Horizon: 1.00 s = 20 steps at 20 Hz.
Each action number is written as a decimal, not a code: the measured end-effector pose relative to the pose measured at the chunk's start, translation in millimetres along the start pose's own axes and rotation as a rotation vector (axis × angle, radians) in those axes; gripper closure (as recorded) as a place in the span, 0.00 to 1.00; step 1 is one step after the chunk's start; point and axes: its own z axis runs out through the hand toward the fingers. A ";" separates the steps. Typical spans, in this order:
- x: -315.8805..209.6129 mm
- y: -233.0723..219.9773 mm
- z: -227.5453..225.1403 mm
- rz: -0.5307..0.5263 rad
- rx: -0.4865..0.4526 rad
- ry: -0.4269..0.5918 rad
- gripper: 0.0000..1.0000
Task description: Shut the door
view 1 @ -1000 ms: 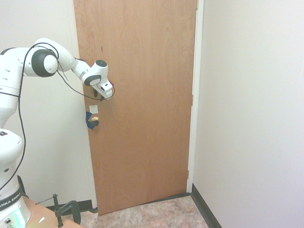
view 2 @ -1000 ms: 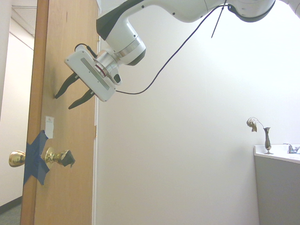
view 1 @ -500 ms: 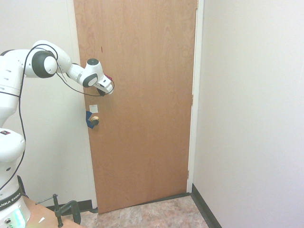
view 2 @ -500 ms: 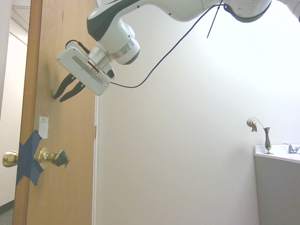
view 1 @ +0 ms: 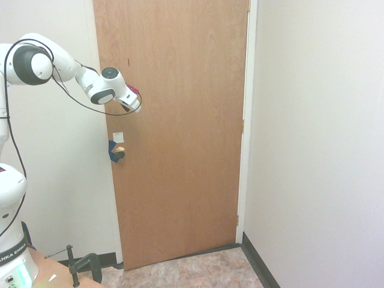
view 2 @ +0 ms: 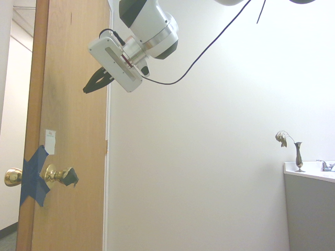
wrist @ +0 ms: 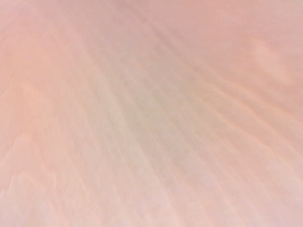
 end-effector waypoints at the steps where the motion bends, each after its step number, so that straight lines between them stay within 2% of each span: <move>1: 11.2 6.4 -1.9 0.030 0.007 -0.037 1.00; 4: 48.2 23.5 9.5 0.091 0.005 -0.177 1.00; 7: 61.7 38.5 61.6 0.156 0.010 -0.324 1.00; 9: 36.4 40.4 113.4 0.170 0.008 -0.435 1.00; 12: -13.8 47.1 176.7 0.153 -0.087 -0.552 1.00; 16: -58.1 30.8 224.3 0.060 -0.165 -0.574 1.00; 20: -73.1 27.3 255.8 -0.039 -0.199 -0.547 1.00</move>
